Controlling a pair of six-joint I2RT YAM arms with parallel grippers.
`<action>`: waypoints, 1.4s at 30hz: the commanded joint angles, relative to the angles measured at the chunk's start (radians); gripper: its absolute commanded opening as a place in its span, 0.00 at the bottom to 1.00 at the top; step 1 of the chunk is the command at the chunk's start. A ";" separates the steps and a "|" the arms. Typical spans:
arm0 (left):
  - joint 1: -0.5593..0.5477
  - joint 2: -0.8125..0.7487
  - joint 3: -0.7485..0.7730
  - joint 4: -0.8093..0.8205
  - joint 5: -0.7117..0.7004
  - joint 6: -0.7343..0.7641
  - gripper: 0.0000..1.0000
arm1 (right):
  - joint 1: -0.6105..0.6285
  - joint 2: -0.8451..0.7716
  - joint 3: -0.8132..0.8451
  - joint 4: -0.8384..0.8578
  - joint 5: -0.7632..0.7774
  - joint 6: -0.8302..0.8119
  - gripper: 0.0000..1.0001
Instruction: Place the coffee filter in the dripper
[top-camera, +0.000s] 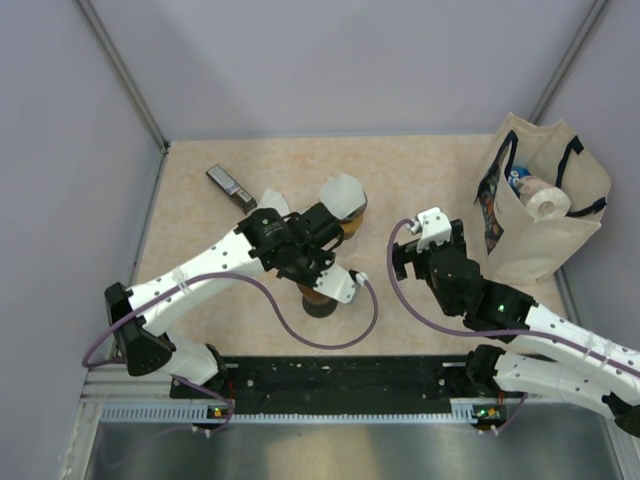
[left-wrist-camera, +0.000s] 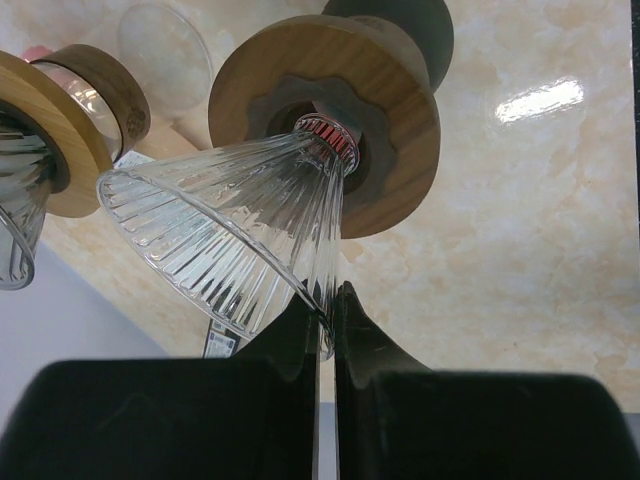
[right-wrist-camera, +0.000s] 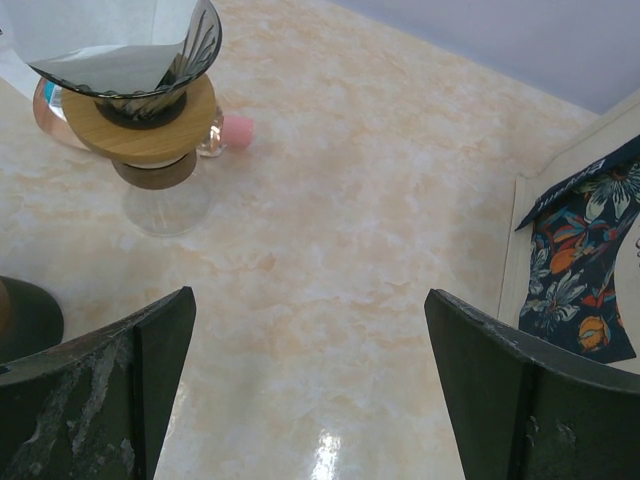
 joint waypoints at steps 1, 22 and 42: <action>-0.007 0.013 -0.008 0.042 -0.057 -0.018 0.00 | -0.010 0.002 0.012 0.004 0.012 0.001 0.97; -0.051 -0.034 -0.017 0.060 -0.036 -0.038 0.48 | -0.008 -0.001 0.014 -0.002 -0.003 0.000 0.97; -0.152 -0.290 -0.008 0.570 -0.115 -0.343 0.99 | -0.008 0.108 0.207 -0.132 -0.262 0.423 0.98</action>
